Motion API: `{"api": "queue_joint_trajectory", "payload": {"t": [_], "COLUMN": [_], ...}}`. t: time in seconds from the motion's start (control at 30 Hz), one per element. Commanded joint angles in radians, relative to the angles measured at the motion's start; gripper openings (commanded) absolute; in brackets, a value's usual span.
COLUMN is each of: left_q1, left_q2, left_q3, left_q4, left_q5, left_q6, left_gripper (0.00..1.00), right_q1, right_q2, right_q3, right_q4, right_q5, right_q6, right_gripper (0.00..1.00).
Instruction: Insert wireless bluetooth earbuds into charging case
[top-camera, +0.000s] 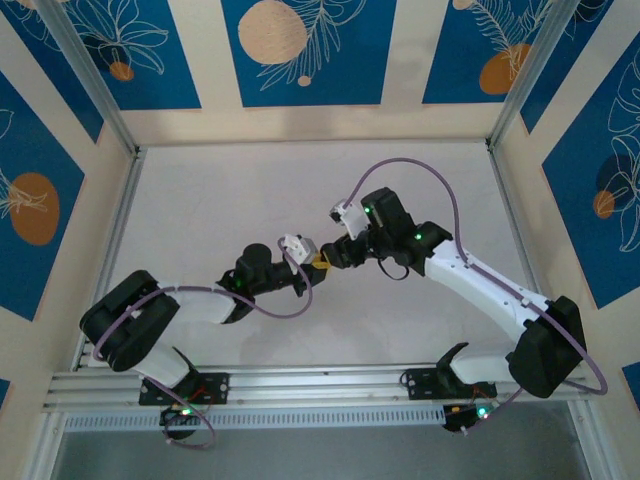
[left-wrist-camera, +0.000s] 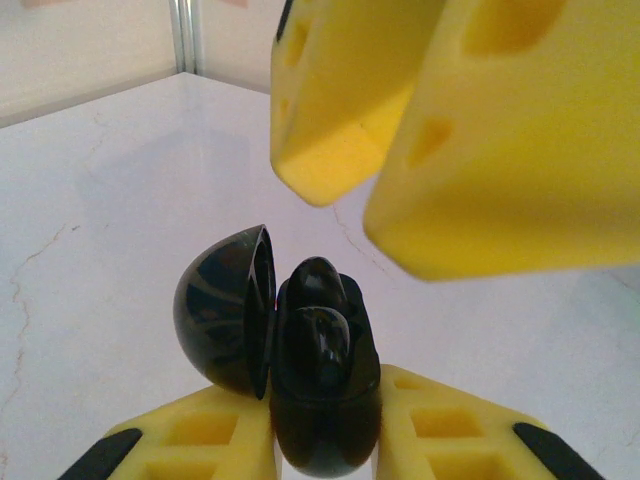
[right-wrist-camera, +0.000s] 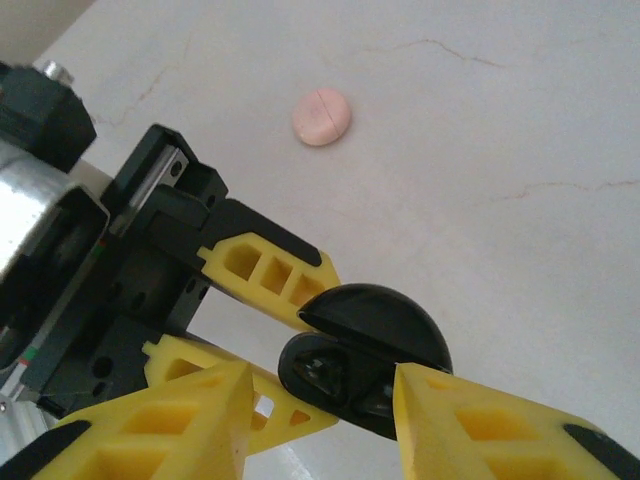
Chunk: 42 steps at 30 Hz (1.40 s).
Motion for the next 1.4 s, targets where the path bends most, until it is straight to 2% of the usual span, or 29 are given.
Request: {"api": "queue_joint_trajectory", "payload": {"t": [0.0,0.27,0.43,0.53,0.63,0.87,1.37], "left_q1": [-0.009,-0.009,-0.009,-0.009,-0.01,-0.01,-0.01], "left_q2": [-0.039,-0.064,-0.077,-0.089,-0.107,-0.165,-0.196], "left_q3": [0.001,-0.014,-0.028,-0.031,-0.024,-0.012,0.004], "left_q4": [0.034,0.048,0.058,0.061,0.039,-0.056,-0.12], "left_q5": [0.014,0.028,0.056,0.083,0.1,0.104,0.099], "left_q6": [0.016,0.041,0.081,0.095,0.099,0.134,0.153], "left_gripper": [0.25,0.25,0.25,0.25,0.25,0.25,0.25], "right_q1": [-0.015,-0.077,-0.174,-0.237,-0.27,-0.276,-0.248], "right_q2": [-0.024,-0.059,-0.095,-0.097,-0.089,-0.059,0.025], "right_q3": [0.047,0.059,0.051,0.047,0.046,0.033,0.05], "right_q4": [-0.039,-0.039,-0.052,-0.077,-0.108,-0.214,-0.191], "right_q5": [-0.062,-0.155,-0.311,-0.437,-0.509,-0.455,-0.484], "right_q6": [0.019,0.078,0.135,0.132,0.127,0.188,0.257], "right_gripper": [0.43,0.44,0.44,0.43,0.42,0.4,0.5]}}
